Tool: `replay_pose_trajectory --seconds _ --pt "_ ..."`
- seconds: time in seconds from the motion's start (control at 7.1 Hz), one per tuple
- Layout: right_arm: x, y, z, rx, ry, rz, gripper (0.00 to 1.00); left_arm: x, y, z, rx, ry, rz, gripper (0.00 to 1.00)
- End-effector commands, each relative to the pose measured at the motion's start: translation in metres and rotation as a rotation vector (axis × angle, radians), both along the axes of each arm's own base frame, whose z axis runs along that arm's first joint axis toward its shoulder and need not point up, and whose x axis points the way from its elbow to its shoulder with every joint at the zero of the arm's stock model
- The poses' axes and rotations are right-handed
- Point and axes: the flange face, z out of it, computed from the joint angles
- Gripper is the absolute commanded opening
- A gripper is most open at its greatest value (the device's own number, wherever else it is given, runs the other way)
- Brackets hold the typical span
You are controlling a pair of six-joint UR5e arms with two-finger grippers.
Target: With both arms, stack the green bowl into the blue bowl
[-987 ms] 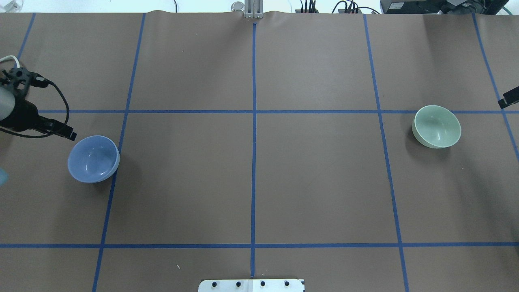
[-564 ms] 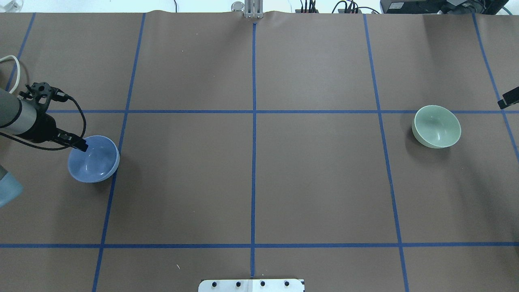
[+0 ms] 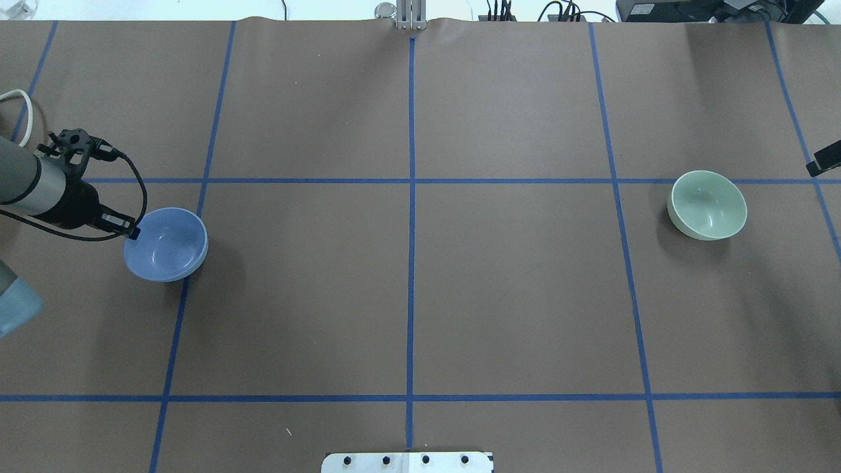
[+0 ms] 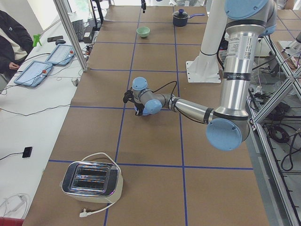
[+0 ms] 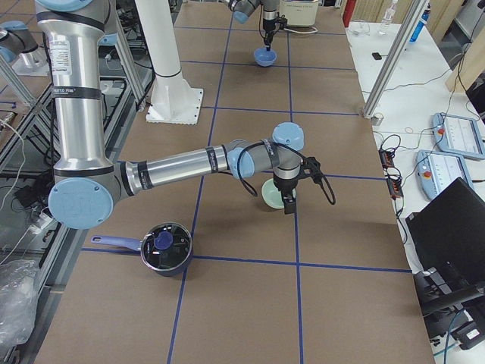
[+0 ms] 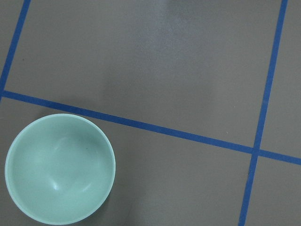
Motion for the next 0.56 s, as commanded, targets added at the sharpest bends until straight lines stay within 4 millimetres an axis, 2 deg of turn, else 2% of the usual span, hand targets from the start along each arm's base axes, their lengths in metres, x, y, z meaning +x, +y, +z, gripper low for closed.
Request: replay_pose_trajectory --seconds 0.0,0.14,0.28,0.42 --pt "0.0 0.0 0.0 0.0 0.0 0.0 1.0 -0.001 0.001 -0.028 0.015 0.024 -0.009 0.0" --pt "0.0 0.0 0.0 -0.001 0.0 0.001 1.0 0.01 -0.013 -0.062 -0.072 0.055 -0.094 0.0" --pt "0.0 -0.001 -0.001 0.0 0.0 0.001 1.0 0.028 -0.034 -0.109 -0.156 0.077 -0.165 0.0" --pt "0.0 -0.001 -0.001 0.0 0.0 0.001 1.0 0.063 -0.039 -0.157 -0.223 0.069 -0.174 0.0"
